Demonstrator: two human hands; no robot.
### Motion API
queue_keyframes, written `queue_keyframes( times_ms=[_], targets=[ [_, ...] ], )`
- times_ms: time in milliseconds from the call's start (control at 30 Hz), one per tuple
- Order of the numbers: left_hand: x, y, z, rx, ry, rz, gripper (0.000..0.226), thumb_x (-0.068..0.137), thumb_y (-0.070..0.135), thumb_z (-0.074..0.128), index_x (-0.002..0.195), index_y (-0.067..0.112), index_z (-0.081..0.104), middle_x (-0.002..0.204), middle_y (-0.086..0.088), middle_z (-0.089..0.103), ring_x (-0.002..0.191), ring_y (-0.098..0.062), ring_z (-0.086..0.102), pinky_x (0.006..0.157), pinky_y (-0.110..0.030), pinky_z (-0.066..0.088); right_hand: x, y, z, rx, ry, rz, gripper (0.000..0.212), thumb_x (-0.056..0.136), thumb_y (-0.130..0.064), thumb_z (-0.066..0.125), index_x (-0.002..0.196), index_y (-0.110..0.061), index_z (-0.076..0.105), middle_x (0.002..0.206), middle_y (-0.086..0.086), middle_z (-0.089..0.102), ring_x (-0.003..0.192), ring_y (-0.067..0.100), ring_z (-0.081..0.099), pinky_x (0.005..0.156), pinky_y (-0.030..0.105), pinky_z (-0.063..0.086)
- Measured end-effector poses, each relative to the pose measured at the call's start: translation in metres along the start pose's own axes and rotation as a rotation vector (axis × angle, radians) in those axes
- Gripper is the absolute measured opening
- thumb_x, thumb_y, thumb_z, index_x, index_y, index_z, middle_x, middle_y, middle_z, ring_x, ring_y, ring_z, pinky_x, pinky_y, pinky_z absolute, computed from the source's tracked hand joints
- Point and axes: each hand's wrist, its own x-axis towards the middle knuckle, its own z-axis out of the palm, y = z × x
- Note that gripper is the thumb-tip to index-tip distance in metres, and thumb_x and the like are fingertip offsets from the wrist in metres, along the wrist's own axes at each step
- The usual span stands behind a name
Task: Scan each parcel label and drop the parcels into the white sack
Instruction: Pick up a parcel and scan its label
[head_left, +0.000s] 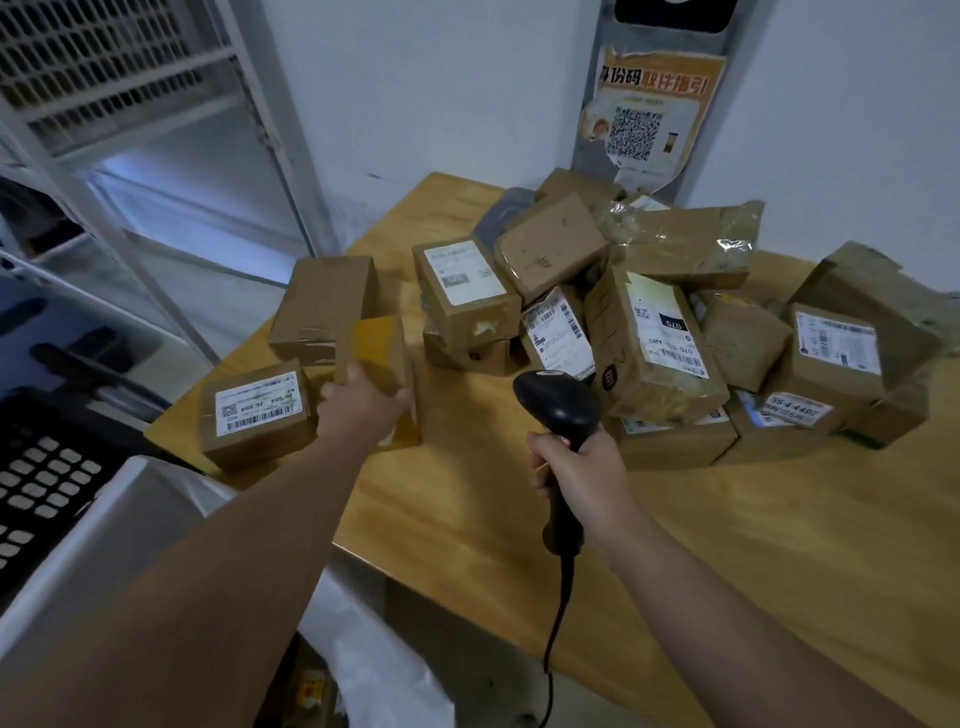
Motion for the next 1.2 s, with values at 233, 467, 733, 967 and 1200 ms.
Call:
queue_keyframes(
  times_ms=[233, 467, 733, 967, 1200],
  targets=[
    [-0.031, -0.026, 0.003, -0.007, -0.103, 0.192, 0.095, 0.078, 0.049, 0.071, 0.151, 0.029, 0.014, 0.133, -0.011, 0.046, 0.114, -0.029, 0.053, 0.087, -0.037, 0.049, 0.003, 0.023, -0.009, -0.016, -0.039, 0.075, 0.021, 0.089, -0.01, 0.065, 0.108, -0.003, 0.061, 0.07, 0.007, 0.061, 0.053, 0.013, 0.057, 0.055, 0.027, 0.05],
    [-0.062, -0.03, 0.013, -0.549, -0.434, 0.125, 0.073, 0.086, 0.036, 0.067, 0.147, 0.026, 0.028, 0.121, -0.008, 0.055, 0.1, -0.022, 0.059, 0.079, -0.034, 0.053, -0.011, 0.054, -0.029, 0.007, 0.044, 0.106, 0.025, 0.089, -0.008, 0.066, 0.109, 0.005, 0.06, 0.069, 0.007, 0.059, 0.052, 0.01, 0.058, 0.05, 0.022, 0.051],
    [-0.07, -0.02, 0.021, -0.52, -0.545, 0.197, 0.09, 0.06, 0.051, 0.069, 0.141, 0.03, 0.037, 0.12, -0.003, 0.056, 0.106, -0.021, 0.057, 0.085, -0.034, 0.051, -0.019, 0.048, -0.041, 0.019, 0.039, 0.039, 0.01, 0.083, -0.014, 0.074, 0.081, -0.016, 0.064, 0.071, 0.003, 0.06, 0.083, 0.029, 0.065, 0.082, 0.043, 0.052],
    [-0.069, -0.016, 0.041, -0.439, -0.637, 0.138, 0.095, 0.068, 0.05, 0.069, 0.149, 0.033, 0.022, 0.134, -0.007, 0.05, 0.117, -0.023, 0.05, 0.096, -0.034, 0.039, -0.018, 0.046, -0.034, 0.055, -0.015, 0.175, 0.012, 0.084, -0.015, 0.072, 0.093, -0.015, 0.065, 0.082, 0.006, 0.064, 0.08, 0.021, 0.062, 0.075, 0.036, 0.05],
    [-0.072, -0.003, 0.059, -0.607, -0.745, 0.055, 0.077, 0.091, 0.044, 0.058, 0.151, 0.043, 0.01, 0.119, 0.001, 0.057, 0.105, -0.022, 0.058, 0.082, -0.037, 0.052, -0.02, 0.05, -0.033, -0.023, -0.01, 0.16, 0.012, 0.087, -0.015, 0.069, 0.096, -0.008, 0.065, 0.083, 0.006, 0.06, 0.078, 0.018, 0.055, 0.064, 0.027, 0.039]
  ],
)
